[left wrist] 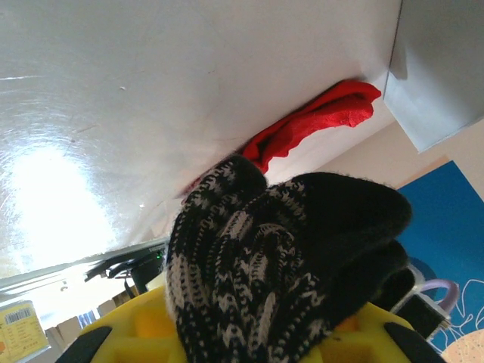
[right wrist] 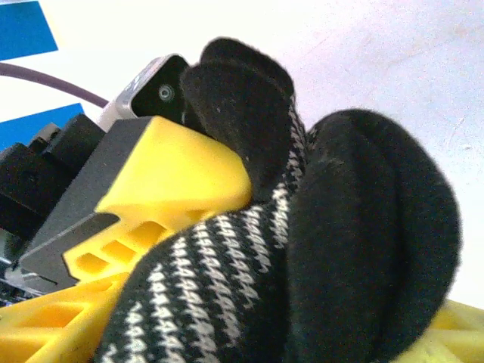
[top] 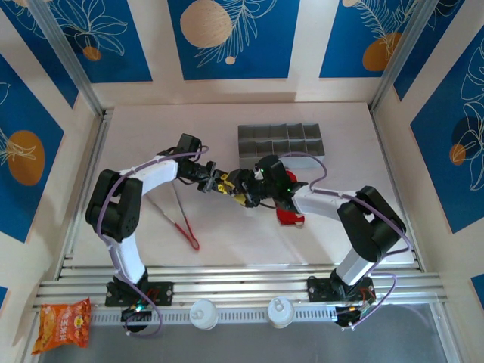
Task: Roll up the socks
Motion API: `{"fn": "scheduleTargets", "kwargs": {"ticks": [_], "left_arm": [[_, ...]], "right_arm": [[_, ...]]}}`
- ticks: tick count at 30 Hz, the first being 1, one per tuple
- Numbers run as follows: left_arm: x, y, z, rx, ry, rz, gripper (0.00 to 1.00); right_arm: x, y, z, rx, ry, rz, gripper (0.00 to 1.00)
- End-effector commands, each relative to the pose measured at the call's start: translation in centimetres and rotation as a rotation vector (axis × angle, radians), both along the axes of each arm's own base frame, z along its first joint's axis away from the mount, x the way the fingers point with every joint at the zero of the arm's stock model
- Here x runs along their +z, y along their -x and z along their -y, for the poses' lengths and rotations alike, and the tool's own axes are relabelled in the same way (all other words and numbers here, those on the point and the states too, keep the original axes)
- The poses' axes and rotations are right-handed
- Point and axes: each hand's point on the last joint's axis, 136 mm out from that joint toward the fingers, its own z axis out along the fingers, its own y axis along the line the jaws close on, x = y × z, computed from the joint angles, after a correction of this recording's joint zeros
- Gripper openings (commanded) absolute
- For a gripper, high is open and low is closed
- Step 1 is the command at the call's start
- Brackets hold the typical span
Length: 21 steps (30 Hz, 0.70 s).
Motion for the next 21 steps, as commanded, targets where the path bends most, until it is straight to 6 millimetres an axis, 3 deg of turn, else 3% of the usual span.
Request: {"fn": "scheduleTargets", "kwargs": {"ticks": [1,14,21], "left_arm": [[1.5,0.8,-0.3,-0.025,0.031,0.005,0.00],[1.4,1.2,-0.4,-0.038,0.020,0.003,0.00],[1.5,1.2,-0.4,-0.040,0.020,0.007,0.00]], "right_arm": [[1.3,0.2,0.5,0.066,0.044,0.038,0.68],[2.6,0.8,-0.5,0.264,0.176,0.102,0.61],[2.1,1.2,-0.3,0.333,0.267,0.105,0.62]]}}
